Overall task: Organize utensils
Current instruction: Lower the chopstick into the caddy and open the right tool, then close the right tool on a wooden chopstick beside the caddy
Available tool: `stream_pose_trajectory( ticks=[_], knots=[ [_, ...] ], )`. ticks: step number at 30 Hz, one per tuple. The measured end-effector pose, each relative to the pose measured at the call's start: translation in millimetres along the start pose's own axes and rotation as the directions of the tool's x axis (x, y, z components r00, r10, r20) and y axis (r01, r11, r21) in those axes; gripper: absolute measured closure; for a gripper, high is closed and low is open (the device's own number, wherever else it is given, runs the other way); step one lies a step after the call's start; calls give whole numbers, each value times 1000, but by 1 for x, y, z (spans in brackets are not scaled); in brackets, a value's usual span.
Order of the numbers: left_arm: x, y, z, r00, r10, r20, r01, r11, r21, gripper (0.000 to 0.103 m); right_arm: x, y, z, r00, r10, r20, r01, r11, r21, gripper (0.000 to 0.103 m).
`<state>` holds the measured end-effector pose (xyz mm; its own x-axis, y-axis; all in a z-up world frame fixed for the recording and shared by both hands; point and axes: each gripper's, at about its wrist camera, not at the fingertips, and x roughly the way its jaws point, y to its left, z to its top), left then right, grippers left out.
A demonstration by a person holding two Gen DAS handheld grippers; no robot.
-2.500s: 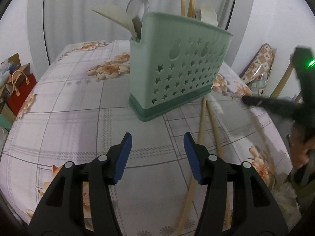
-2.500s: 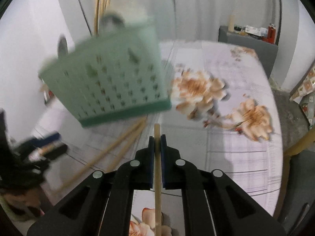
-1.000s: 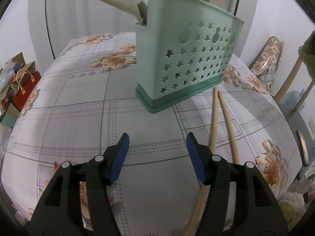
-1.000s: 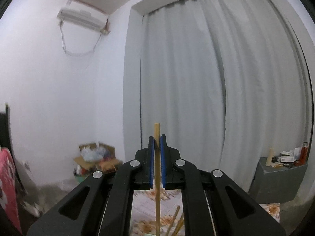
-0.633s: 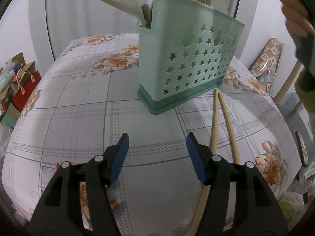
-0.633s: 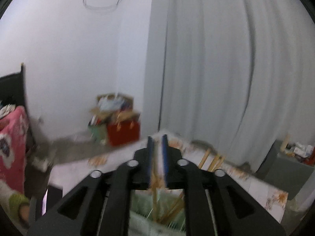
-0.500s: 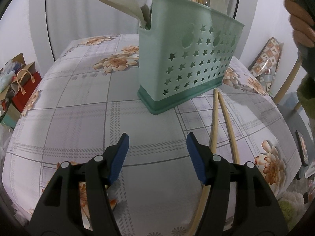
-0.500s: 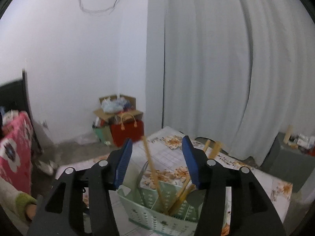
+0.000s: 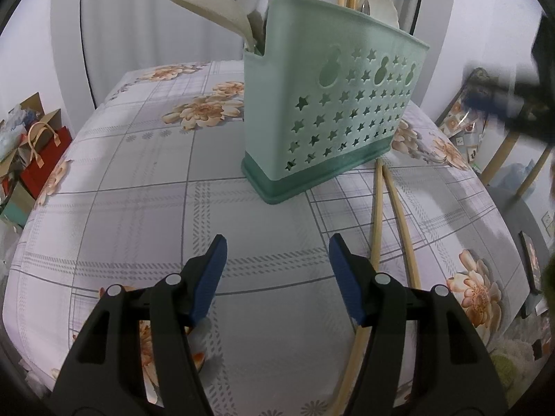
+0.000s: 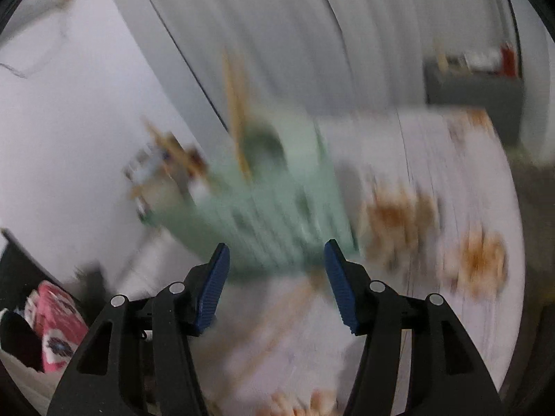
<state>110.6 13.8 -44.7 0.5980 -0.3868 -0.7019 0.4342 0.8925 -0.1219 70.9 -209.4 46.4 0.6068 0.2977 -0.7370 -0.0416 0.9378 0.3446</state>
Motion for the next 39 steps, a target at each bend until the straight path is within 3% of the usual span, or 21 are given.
stream_pose_trajectory(
  ticks=[3,8,15,19,24,28,37,39],
  knots=[
    [-2,-1,0,1000,3,3,-3,1000,4,45,24,2,-24,993,-66,-95,66,998,3,55],
    [-7,-4,-1,1000,-4,14,4,1000,16,45,53,14,-43,981,-122,-153,119,992,-34,66],
    [-12,-23,3,998,-69,16,67,995,71,45,55,24,-48,973,-185,-138,174,981,-84,87],
    [-9,-42,3,994,-108,-12,109,985,135,45,48,16,-50,971,-202,-127,196,979,-62,92],
    [5,-63,4,993,-95,-64,107,969,224,46,35,-11,-51,969,-221,-112,222,975,-2,96],
    [17,-72,6,992,-77,-104,101,962,254,55,26,-32,-53,970,-221,-101,226,973,40,96],
    [34,-74,16,989,-40,-139,74,967,243,96,21,-38,-56,977,-200,-79,204,978,43,96],
    [35,-72,17,988,-48,-147,82,970,230,96,23,-40,-55,978,-194,-78,198,979,43,96]
  ],
)
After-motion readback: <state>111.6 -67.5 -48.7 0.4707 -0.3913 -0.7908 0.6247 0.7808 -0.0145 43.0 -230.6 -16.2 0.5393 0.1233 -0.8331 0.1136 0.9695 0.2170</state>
